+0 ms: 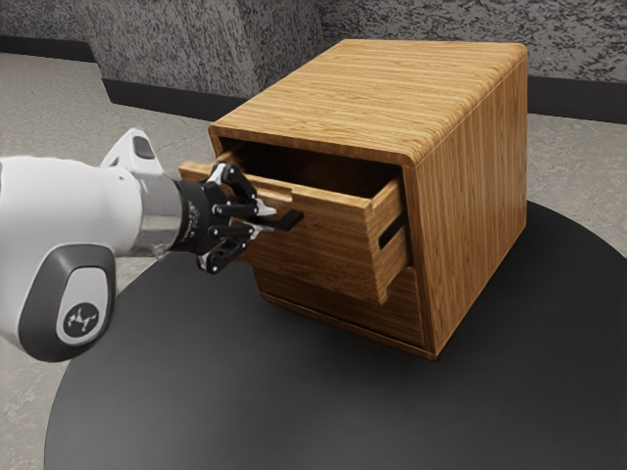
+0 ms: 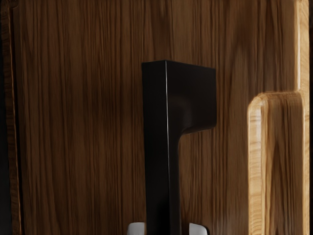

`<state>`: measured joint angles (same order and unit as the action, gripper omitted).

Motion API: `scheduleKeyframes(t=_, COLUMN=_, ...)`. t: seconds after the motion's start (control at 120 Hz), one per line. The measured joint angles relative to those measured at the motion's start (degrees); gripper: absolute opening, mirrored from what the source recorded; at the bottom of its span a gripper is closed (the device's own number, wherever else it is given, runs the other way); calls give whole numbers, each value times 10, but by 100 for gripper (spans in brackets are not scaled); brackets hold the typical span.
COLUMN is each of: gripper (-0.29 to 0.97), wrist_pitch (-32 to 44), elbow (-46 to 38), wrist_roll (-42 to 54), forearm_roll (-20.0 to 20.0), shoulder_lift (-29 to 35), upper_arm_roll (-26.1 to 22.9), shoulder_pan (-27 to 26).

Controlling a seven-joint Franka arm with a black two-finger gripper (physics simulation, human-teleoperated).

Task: Pull the drawer handle with one arm to open the drawer

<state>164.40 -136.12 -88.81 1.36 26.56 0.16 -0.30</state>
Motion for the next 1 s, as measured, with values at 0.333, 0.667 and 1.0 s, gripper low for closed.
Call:
scheduleKeyframes(t=0.333, gripper=-8, wrist_pitch=-9, elbow=-51, wrist_roll=0, forearm_roll=1, shoulder_lift=72, upper_arm_roll=-10, shoulder_pan=1)
scheduleKeyframes(t=0.667, gripper=-9, wrist_pitch=-25, elbow=-96, wrist_roll=0, forearm_roll=2, shoulder_lift=143, upper_arm_roll=-28, shoulder_pan=23)
scheduleKeyframes(t=1.0, gripper=-11, wrist_pitch=-36, elbow=-139, wrist_roll=0, forearm_roll=2, shoulder_lift=201, upper_arm_roll=-47, shoulder_pan=40)
